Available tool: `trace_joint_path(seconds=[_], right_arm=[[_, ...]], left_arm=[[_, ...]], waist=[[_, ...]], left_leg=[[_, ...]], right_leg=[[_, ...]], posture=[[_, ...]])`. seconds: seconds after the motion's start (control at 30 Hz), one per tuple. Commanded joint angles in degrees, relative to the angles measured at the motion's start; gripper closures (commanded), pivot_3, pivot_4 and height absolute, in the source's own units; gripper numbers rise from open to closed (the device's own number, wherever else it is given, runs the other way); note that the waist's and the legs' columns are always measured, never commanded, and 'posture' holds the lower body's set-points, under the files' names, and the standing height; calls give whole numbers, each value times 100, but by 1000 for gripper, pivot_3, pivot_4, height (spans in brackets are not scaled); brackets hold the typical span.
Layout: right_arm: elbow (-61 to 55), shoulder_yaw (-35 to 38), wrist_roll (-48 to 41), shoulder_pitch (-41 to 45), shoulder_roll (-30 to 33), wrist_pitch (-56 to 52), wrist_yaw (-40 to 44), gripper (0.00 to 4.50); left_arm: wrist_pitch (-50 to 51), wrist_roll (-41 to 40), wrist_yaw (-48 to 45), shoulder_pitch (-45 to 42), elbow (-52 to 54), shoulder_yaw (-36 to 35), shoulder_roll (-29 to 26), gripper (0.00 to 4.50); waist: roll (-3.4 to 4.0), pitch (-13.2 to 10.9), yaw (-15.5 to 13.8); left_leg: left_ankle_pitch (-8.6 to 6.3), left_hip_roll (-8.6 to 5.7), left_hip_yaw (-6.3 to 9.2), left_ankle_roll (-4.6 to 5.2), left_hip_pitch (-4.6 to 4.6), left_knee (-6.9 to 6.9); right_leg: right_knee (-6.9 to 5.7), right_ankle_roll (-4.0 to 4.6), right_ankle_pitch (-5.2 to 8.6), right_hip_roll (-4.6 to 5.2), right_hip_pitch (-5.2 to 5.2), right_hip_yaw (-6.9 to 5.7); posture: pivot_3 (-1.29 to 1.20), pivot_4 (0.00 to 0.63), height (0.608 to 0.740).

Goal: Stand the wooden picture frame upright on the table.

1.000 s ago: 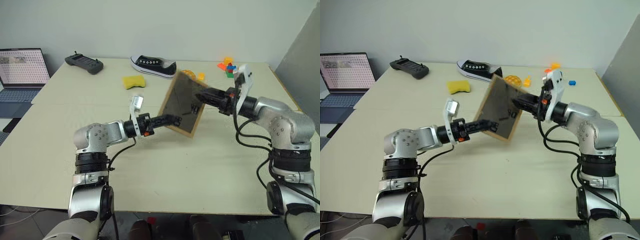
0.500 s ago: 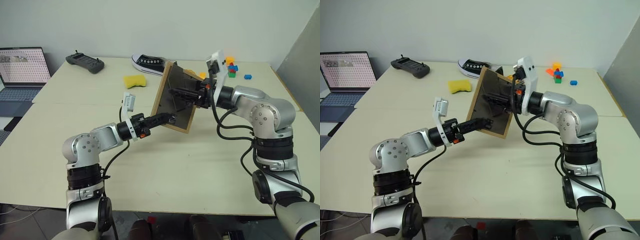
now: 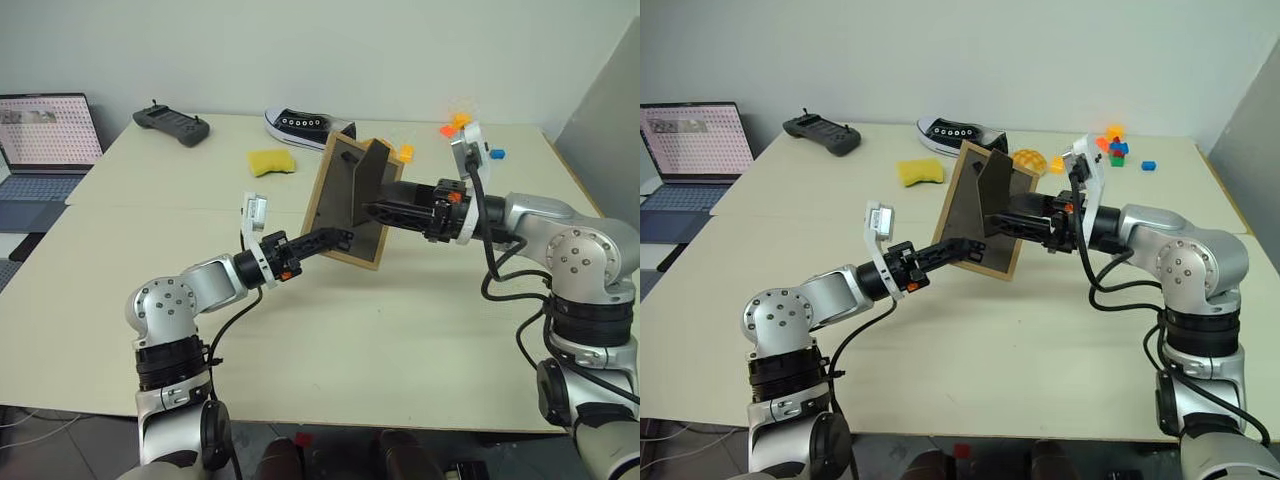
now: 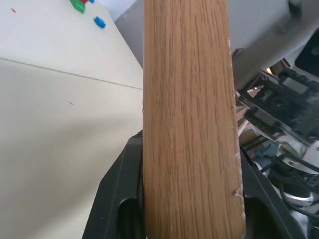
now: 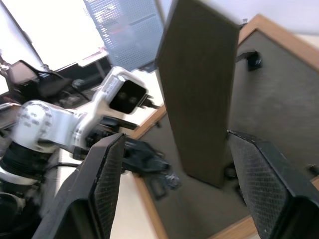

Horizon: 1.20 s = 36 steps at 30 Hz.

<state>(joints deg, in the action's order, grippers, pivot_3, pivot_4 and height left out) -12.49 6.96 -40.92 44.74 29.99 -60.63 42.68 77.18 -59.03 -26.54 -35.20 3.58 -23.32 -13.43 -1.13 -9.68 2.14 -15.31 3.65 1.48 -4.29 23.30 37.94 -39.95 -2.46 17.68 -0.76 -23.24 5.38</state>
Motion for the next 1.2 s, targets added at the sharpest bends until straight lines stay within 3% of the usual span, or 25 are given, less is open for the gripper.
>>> trace_joint_path(seconds=[0.03, 0.2, 0.33, 0.57, 0.73, 0.83, 0.97, 1.13, 1.2], right_arm=[[-304, -273, 1458, -668, 772, 2202, 196, 1096], [1048, -1015, 4775, -1295, 1585, 7523, -1158, 1096], [2234, -1558, 6536, -1093, 1821, 9870, -2576, 1096], [3411, -2109, 8327, -174, 1354, 10914, -4326, 1096], [3746, -2257, 8573, 174, 1164, 11228, -4791, 1096], [3790, -2287, 8551, 233, 1160, 11435, -4863, 1096], [3765, -2292, 8520, 252, 1181, 11672, -4894, 1696], [3836, -2273, 8604, 311, 1171, 11707, -4951, 2960], [3853, -2264, 8626, 324, 1152, 11710, -4960, 3048]], left_arm=[[459, -812, 499, -305, -261, -548, 20, 3195], [1087, -1521, 1268, -556, -863, -923, 61, 3195], [1203, -2187, 1889, -799, -1430, -1141, 97, 3195], [880, -3815, 2976, -534, -1462, -492, 232, 3195], [244, -5066, 3678, -105, -1234, 301, -95, 3195], [-56, -5385, 3810, 51, -1098, 594, -271, 3195], [-257, -5397, 3708, 154, -969, 761, -413, 3195], [-350, -5397, 3575, 249, -836, 958, -525, 3195], [-359, -5397, 3511, 277, -817, 1014, -575, 3195]], waist=[[-1, 0, -18], [-5, -3, -26], [-18, -8, -18], [-19, -9, 43], [-19, -10, 12], [-19, -9, -10], [-19, -9, -30], [-19, -9, -30], [-19, -9, -29]], left_leg=[[0, 0, -1, 0, 1, 0], [0, -4, -5, -1, 2, 2], [11, -4, -11, -20, -4, 4], [18, 0, -15, -33, -18, -2], [20, -1, -17, -35, -24, -2], [20, -3, -17, -35, -23, -1], [20, -7, -17, -35, -23, 0], [20, -8, -17, -35, -24, 1], [20, -9, -17, -35, -25, 1]], right_leg=[[3, 0, 0, 0, 0, 0], [4, -5, 2, 2, 0, 3], [2, -6, 1, 3, 0, 9], [-8, -4, 1, 4, 1, 18], [-8, -4, 0, 9, 5, 21], [-9, -4, 0, 12, 6, 20], [-8, -4, 0, 13, 9, 20], [-7, -4, 0, 13, 9, 20], [-8, -4, 0, 13, 10, 20]], posture=[[0, 150, 740], [0, 150, 740], [0, 150, 740], [0, 150, 740], [0, 150, 740], [0, 150, 740], [0, 150, 740], [0, 150, 740], [0, 150, 740]])
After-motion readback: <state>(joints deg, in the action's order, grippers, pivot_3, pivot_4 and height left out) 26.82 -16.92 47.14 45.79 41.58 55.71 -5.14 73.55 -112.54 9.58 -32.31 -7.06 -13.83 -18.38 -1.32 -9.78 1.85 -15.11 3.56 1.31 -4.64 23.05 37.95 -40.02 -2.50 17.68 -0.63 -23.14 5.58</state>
